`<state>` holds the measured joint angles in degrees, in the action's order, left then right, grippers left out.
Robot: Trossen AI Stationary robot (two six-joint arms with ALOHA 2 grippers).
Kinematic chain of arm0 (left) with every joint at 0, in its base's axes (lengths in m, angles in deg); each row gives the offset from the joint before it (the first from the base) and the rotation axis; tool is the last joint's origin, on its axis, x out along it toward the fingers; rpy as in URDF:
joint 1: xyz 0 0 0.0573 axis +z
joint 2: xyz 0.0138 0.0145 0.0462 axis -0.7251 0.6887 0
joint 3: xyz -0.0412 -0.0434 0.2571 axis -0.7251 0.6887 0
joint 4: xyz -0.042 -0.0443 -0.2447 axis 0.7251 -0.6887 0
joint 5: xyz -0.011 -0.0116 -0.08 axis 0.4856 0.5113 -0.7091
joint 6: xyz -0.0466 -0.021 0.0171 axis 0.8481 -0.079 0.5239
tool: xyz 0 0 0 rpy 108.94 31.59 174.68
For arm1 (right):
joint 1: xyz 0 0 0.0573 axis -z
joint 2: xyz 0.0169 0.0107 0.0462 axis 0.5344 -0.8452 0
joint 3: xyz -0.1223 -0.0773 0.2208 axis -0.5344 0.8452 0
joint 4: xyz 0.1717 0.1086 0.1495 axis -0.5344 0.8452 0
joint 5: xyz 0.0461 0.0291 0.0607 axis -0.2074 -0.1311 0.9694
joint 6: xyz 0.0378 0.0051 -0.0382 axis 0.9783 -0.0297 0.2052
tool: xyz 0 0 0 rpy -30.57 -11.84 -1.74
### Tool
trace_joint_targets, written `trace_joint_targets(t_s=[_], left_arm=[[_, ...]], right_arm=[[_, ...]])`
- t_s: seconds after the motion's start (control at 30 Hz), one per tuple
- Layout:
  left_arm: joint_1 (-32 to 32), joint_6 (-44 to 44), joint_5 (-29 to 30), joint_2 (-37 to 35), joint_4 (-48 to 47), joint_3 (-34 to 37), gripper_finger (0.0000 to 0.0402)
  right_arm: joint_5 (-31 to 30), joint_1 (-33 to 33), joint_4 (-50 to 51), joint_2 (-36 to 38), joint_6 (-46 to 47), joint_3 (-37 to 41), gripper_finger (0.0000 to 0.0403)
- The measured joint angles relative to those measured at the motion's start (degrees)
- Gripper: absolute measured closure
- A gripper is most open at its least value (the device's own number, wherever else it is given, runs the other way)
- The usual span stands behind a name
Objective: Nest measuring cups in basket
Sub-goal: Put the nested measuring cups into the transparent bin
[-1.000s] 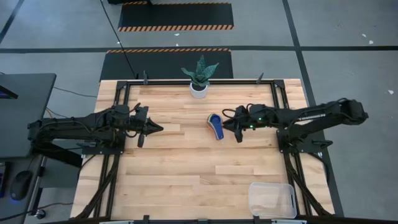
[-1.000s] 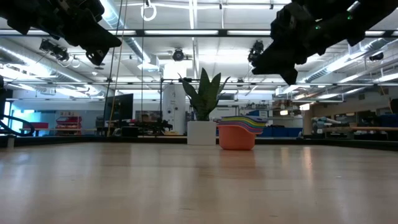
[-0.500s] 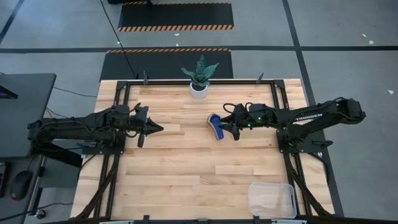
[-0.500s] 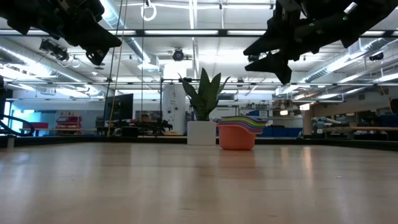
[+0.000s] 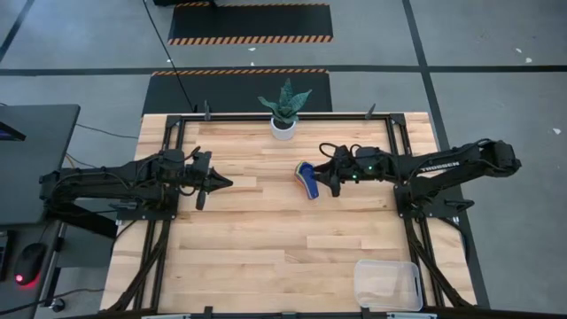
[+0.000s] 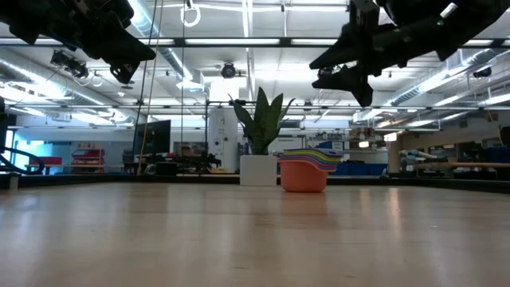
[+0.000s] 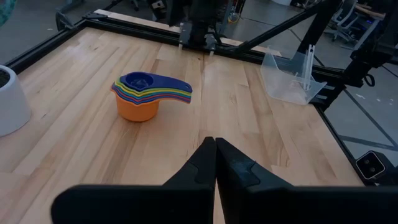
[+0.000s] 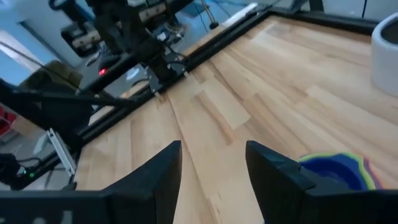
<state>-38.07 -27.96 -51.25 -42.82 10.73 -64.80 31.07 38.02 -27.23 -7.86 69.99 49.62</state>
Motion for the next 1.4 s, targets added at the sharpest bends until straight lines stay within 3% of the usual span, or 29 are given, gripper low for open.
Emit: trace_joint_targets(t_s=[0.2,0.5,0.73,0.93,1.17,1.4], left_arm=[[0.0,0.0,0.0,0.0,0.0,0.0,0.0388],[0.0,0.0,0.0,0.0,0.0,0.0,0.0388],[0.0,0.0,0.0,0.0,0.0,0.0,0.0388],[0.0,0.0,0.0,0.0,0.0,0.0,0.0388],[0.0,0.0,0.0,0.0,0.3,0.0,0.0388],[0.0,0.0,0.0,0.0,0.4,0.0,0.0388]], right_arm=[[-1.7,1.0,-4.3,0.0,4.5,0.0,0.0218],[-1.1,1.2,-1.1,0.0,7.2,-2.1,0.0217],[-3.2,0.2,23.8,-1.5,6.0,-16.5,0.0216],[-3.8,-0.8,42.6,-10.6,10.2,-30.6,0.0217],[1.7,-0.7,52.9,-21.5,16.2,-41.4,0.0216],[1.3,-0.6,65.8,-27.3,19.7,-47.4,0.0217]])
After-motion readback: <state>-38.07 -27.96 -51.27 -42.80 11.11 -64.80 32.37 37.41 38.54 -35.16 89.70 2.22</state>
